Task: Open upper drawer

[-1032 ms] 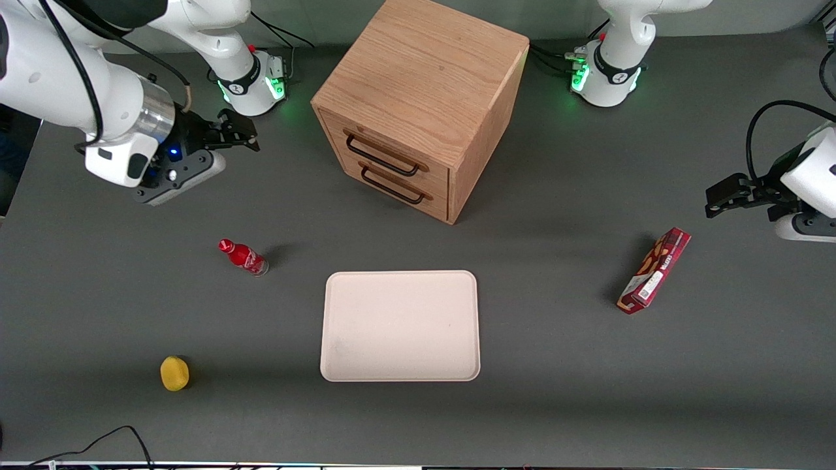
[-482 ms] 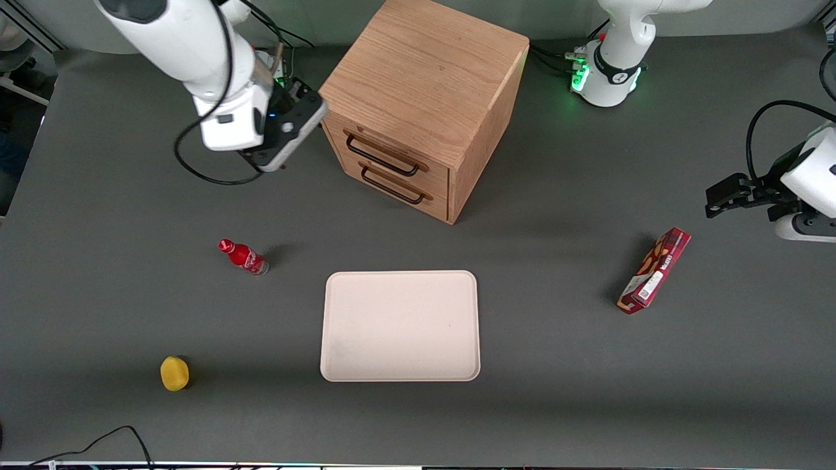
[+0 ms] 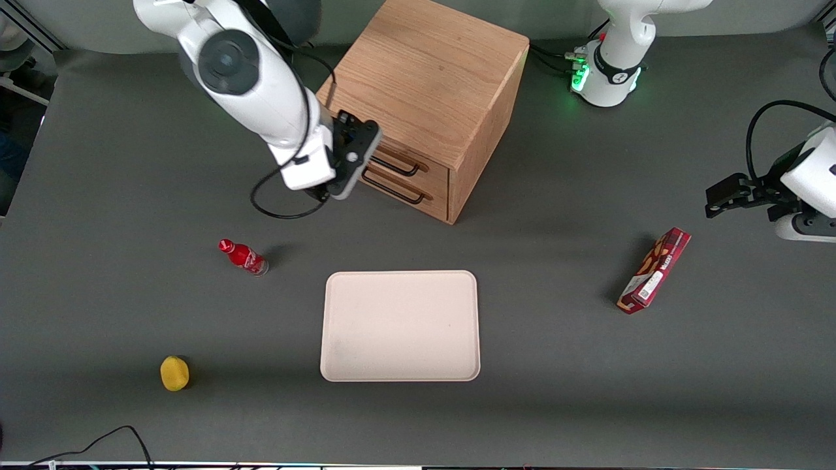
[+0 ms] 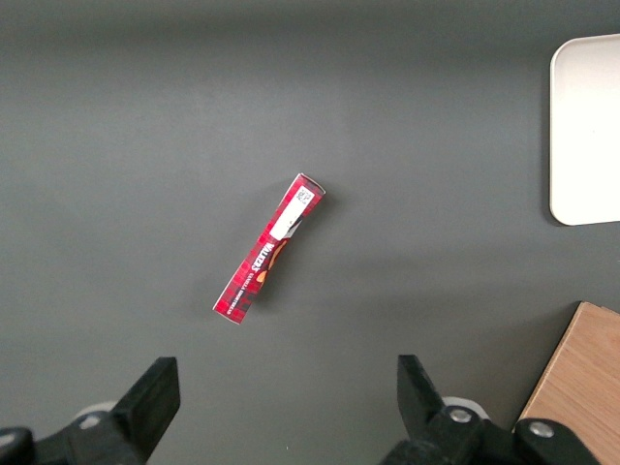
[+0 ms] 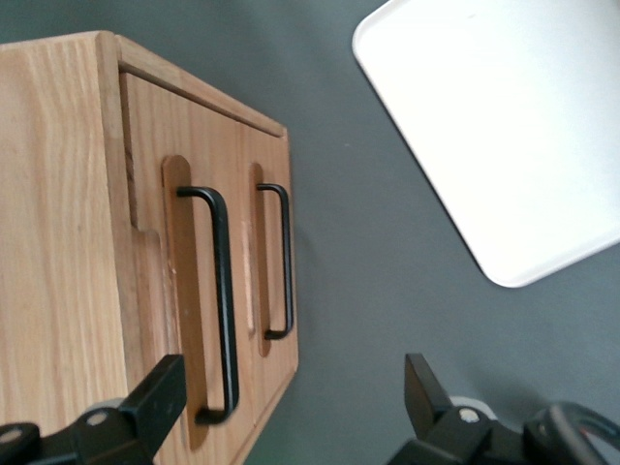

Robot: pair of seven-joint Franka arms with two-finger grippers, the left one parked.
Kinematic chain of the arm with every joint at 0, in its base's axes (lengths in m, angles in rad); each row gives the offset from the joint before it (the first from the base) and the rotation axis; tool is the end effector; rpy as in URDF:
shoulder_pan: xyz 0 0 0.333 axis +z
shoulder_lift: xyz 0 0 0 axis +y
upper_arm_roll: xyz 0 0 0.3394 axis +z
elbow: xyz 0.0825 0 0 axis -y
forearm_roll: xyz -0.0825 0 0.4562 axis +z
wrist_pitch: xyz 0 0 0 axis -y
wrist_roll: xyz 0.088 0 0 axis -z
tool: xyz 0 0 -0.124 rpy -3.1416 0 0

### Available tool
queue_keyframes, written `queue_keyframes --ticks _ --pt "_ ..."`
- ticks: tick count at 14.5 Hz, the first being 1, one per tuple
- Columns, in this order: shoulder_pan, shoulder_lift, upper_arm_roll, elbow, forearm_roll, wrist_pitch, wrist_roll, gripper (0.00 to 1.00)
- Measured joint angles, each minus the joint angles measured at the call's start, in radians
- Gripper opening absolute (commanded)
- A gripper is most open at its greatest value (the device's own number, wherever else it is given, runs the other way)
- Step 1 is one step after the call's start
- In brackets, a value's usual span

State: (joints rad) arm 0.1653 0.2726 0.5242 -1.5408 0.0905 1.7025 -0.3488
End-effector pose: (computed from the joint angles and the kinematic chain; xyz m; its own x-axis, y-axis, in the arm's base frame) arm 0.5565 0.4279 0.5002 0.5305 0.8477 0.0033 0.8244 -0.5150 -0.2348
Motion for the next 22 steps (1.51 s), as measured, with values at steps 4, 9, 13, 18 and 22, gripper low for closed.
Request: queue_keyframes --ticks 4,9,13,18,22 --pt "0.027 0.062 0.000 0.000 0.012 0.006 0.027 1.00" --pt "0.030 0.076 0.010 -0.017 0.038 -0.009 0.030 1.00" --pt "0.033 0.077 0.017 -0.050 0.043 -0.013 0.036 1.00" --pt "0.033 0.078 0.017 -0.083 0.048 -0.007 0.036 1.00" --pt "0.031 0.080 0.017 -0.099 0.048 0.017 0.036 1.00"
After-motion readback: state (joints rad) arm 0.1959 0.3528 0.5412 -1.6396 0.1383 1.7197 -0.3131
